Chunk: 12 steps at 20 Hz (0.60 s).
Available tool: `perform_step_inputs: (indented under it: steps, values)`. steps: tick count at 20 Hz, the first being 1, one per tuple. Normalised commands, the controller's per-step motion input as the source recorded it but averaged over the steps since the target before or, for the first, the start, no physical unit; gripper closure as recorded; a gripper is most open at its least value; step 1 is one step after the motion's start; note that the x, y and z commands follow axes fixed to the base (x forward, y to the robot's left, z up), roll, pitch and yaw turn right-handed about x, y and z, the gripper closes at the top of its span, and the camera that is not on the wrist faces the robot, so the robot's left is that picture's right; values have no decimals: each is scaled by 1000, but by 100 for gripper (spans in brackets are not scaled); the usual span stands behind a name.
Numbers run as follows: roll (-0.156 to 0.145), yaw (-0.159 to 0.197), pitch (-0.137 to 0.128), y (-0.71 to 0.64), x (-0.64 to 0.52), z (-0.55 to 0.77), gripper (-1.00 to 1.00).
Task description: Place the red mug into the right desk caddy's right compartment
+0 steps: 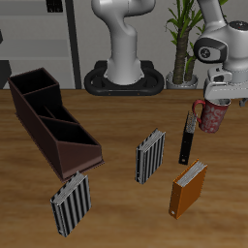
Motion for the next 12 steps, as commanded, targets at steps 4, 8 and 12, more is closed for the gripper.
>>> perform_step_inputs:
  steps: [4,8,12]
  values:
    - [-18,-9,-8,-166,60,66,100]
    - [-23,-1,9,-227,84,-15,100]
    - [-9,6,-10,-166,-30,125,100]
